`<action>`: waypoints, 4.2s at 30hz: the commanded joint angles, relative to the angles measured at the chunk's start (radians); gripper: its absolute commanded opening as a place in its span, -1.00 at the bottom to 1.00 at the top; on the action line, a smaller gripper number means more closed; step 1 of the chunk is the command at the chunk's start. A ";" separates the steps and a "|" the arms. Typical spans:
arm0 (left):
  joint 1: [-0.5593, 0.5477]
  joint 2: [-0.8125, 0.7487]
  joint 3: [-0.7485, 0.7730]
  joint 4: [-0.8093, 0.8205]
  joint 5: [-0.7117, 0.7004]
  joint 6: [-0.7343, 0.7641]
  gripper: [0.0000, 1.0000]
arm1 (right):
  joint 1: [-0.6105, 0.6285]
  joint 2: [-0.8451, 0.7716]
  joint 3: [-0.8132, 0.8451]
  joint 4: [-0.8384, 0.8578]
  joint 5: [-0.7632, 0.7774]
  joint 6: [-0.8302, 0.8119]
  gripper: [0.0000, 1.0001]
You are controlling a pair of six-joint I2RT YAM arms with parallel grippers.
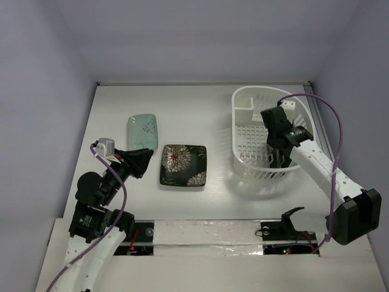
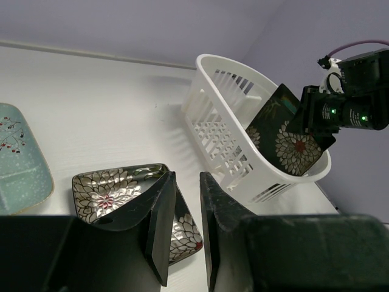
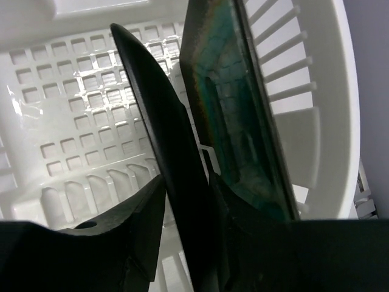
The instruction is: Unload the plates from the dish rack
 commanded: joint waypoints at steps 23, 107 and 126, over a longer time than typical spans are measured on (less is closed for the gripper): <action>-0.004 0.005 -0.008 0.040 -0.002 -0.006 -0.60 | 0.007 -0.024 0.138 -0.019 0.082 -0.154 -1.00; 0.042 -0.043 -0.011 0.032 -0.062 -0.016 -0.08 | 0.653 0.255 -0.242 1.087 -0.107 0.786 -1.00; 0.042 -0.048 -0.011 0.032 -0.063 -0.019 -0.08 | 0.662 0.283 -0.315 1.013 -0.112 0.815 -0.13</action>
